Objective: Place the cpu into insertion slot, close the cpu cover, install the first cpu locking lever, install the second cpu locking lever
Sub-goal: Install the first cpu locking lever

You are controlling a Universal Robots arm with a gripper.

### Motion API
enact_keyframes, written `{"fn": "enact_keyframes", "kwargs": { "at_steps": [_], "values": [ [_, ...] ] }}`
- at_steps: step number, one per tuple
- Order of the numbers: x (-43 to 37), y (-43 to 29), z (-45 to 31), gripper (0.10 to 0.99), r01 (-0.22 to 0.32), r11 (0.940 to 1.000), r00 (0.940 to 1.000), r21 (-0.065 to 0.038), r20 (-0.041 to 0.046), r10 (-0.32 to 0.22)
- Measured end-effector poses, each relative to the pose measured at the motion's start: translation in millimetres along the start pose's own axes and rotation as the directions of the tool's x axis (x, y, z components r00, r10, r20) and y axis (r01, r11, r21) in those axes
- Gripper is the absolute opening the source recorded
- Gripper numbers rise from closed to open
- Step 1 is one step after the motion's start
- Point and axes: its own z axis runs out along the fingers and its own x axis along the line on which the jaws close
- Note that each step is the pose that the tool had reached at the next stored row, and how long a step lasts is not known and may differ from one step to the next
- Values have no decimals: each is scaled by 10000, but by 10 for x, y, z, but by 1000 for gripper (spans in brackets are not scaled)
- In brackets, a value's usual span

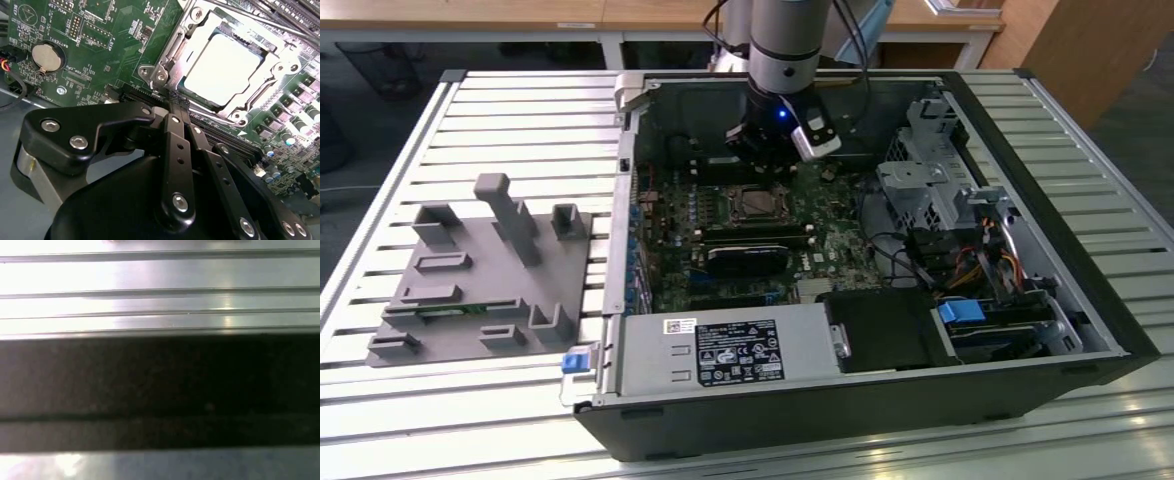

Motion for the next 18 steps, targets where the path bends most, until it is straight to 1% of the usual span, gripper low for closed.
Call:
{"fn": "enact_keyframes", "kwargs": {
  "at_steps": [8,10,14,18],
  "values": [
    [0,-2,15,106,0,10000,10000,65,3,0],
    [-1,0,26,106,0,10000,10000,62,6,0],
    [-1,-1,33,106,0,10000,10000,92,3,0],
    [-4,4,37,106,-2,10000,10000,90,3,2]
  ]
}}
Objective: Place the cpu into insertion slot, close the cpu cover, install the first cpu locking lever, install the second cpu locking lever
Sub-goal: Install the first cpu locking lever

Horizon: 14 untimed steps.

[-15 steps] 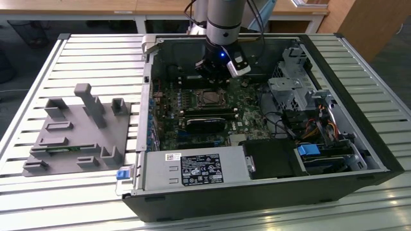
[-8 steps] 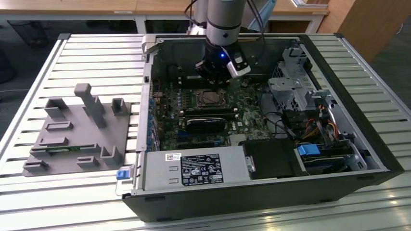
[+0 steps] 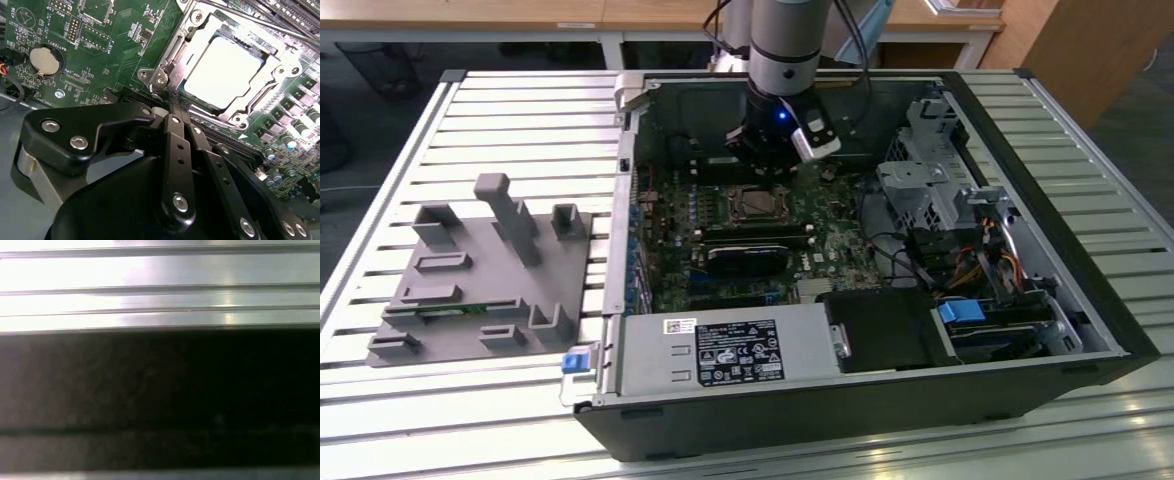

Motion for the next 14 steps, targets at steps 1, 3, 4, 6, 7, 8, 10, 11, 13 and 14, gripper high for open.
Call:
{"fn": "enact_keyframes", "kwargs": {
  "at_steps": [1,3,4,6,7,8,10,11,13,14],
  "values": [
    [-1,1,0,106,1,10000,10000,-5,1,-1],
    [-3,5,-13,106,2,10000,10000,-20,8,-2],
    [-3,6,-30,106,2,10000,10000,-19,6,-2],
    [-2,8,-88,106,2,10000,10000,-10,1,-2],
    [-2,10,-114,106,2,10000,10000,-9,1,-2],
    [-2,11,-130,106,2,10000,10000,-8,0,-2],
    [-2,11,-133,106,2,10000,10000,-11,2,-2],
    [-2,11,-133,106,2,10000,10000,-11,2,-2],
    [-2,9,-134,106,2,10000,10000,-9,0,-2],
    [-2,6,-135,106,2,10000,10000,-9,1,-2]
  ]
}}
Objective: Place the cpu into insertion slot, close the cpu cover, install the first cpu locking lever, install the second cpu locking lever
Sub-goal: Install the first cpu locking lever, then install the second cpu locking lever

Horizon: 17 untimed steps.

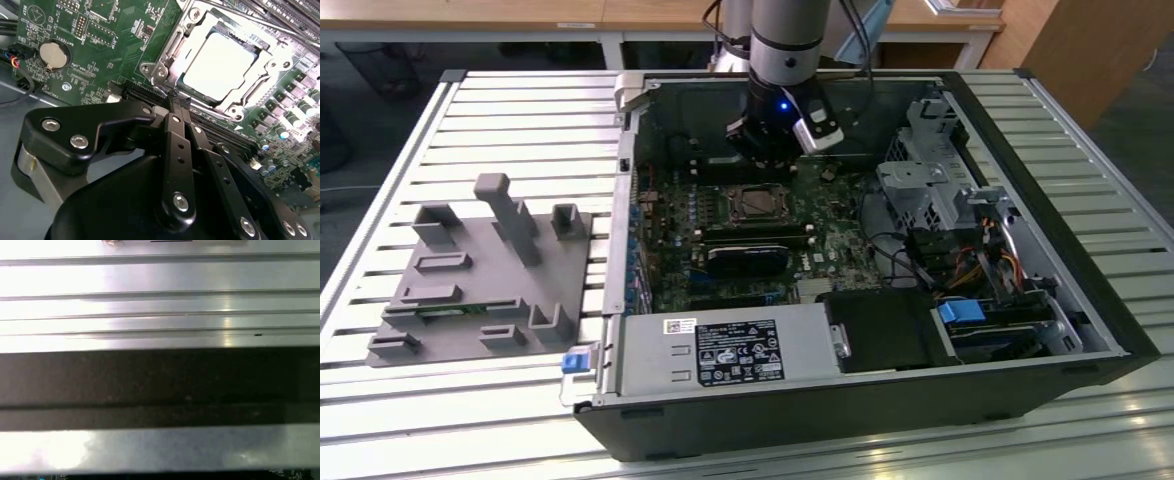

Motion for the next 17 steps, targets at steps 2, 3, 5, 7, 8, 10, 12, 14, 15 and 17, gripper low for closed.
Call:
{"fn": "enact_keyframes", "kwargs": {
  "at_steps": [2,3,5,7,8,10,12,14,15,17],
  "values": [
    [-1,-4,0,106,0,10000,10000,0,0,0],
    [-3,-5,0,106,1,10000,10000,-1,1,-1],
    [-4,-9,0,106,0,10000,10000,0,0,0],
    [-6,-12,-1,106,-1,10000,10000,0,0,1],
    [-7,-14,-1,106,-1,10000,10000,0,0,1],
    [-8,-17,-1,106,-1,10000,10000,0,0,1],
    [-9,-19,-1,106,0,10000,10000,0,0,0],
    [-9,-22,-1,106,0,10000,10000,0,0,0],
    [-9,-25,-2,106,0,10000,10000,0,0,0],
    [-10,-31,-2,106,1,10000,10000,1,0,-1]
  ]
}}
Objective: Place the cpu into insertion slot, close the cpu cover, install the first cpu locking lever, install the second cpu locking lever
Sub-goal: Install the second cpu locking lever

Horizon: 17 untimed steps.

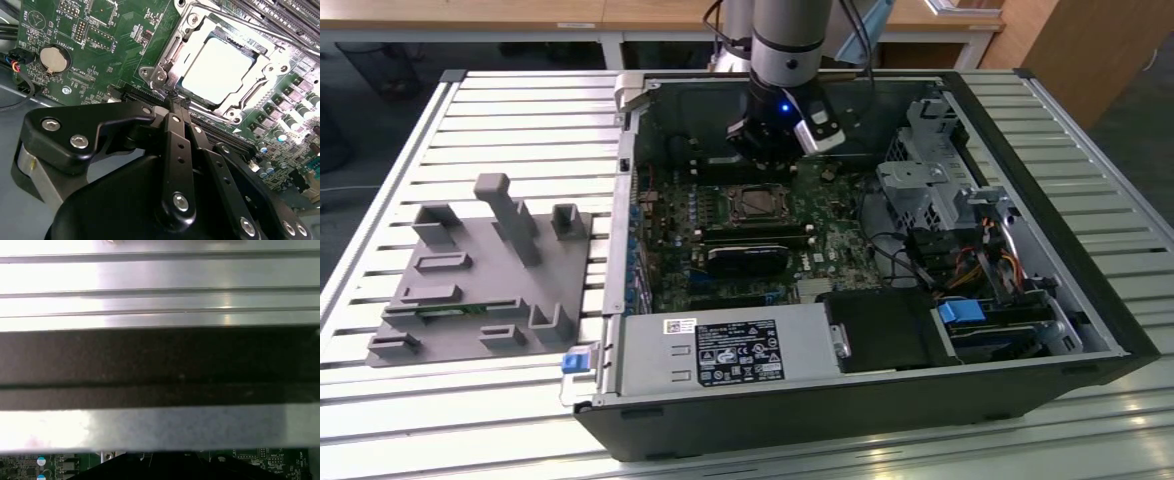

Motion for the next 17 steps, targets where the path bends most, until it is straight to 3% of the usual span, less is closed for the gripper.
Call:
{"fn": "enact_keyframes", "kwargs": {
  "at_steps": [17],
  "values": [
    [-3,-62,-4,106,0,10000,10000,-1,0,0]
  ]
}}
